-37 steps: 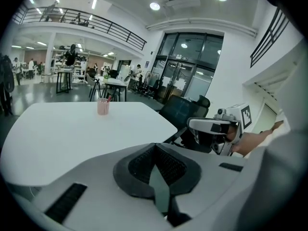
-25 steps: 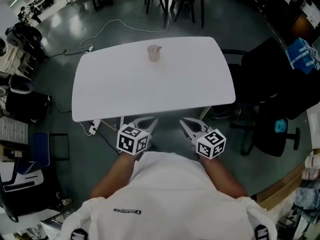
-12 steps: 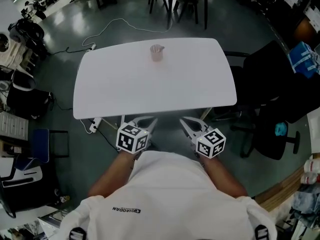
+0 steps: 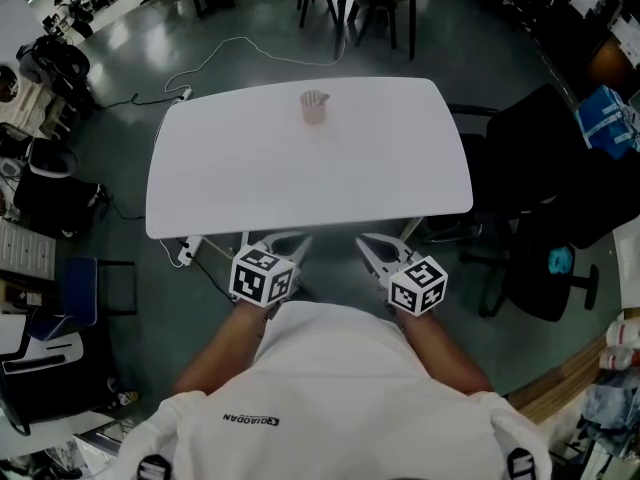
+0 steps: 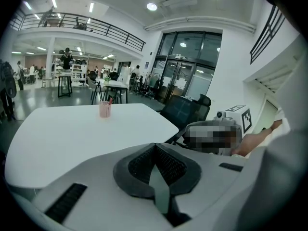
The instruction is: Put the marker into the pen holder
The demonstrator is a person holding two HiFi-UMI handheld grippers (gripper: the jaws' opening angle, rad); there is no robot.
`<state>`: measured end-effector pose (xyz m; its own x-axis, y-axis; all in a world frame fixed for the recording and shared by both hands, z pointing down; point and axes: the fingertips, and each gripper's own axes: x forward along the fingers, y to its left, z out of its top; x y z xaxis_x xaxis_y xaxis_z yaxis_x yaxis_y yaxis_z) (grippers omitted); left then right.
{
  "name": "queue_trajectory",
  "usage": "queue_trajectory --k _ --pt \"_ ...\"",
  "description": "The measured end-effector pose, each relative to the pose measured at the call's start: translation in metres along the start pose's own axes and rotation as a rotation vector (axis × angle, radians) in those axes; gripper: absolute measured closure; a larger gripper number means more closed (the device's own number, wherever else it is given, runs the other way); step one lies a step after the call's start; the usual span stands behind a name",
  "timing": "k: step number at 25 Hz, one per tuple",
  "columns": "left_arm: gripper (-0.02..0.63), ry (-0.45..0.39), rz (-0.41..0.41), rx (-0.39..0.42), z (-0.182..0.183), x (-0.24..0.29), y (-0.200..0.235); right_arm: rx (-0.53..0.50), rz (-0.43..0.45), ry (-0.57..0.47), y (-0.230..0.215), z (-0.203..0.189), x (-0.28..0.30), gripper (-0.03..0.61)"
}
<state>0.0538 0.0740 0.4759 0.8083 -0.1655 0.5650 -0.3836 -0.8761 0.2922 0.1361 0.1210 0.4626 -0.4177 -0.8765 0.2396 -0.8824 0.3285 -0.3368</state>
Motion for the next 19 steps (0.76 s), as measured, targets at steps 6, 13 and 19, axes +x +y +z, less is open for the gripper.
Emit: queue_trajectory --k 6,13,19 --pt "0.588 -0.008 -0.001 -0.003 0.0050 0.0022 -0.0013 -0.004 -0.006 -0.002 -0.0025 0.0040 -0.0018 0.560" --pt "0.588 -0.007 0.000 -0.002 0.0056 0.0046 -0.0024 -0.010 -0.005 -0.002 -0.0031 0.0036 -0.0023 0.560" --pt "0.588 -0.001 -0.001 -0.003 0.0046 0.0061 0.0000 -0.012 0.000 0.005 -0.0034 0.0020 0.0021 0.560"
